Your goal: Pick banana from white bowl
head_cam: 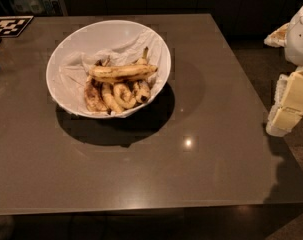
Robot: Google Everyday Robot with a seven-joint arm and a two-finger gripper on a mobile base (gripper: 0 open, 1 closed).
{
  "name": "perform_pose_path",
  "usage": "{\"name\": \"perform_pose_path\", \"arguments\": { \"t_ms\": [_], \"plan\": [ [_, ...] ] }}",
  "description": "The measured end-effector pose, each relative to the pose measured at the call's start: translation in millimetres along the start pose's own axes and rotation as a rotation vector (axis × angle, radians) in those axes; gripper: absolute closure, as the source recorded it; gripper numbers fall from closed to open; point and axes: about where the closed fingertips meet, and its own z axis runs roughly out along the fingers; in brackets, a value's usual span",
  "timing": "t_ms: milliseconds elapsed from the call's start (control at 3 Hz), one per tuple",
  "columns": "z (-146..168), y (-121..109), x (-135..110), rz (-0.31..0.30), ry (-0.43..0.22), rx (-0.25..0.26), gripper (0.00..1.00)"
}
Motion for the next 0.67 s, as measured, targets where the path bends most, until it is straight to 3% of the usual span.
{"name": "perform_pose_path", "arguments": {
  "t_ms": [667],
  "plan": [
    [-4.5, 1.0, -7.7, -0.003, 0.011, 0.015, 0.00]
  ]
}}
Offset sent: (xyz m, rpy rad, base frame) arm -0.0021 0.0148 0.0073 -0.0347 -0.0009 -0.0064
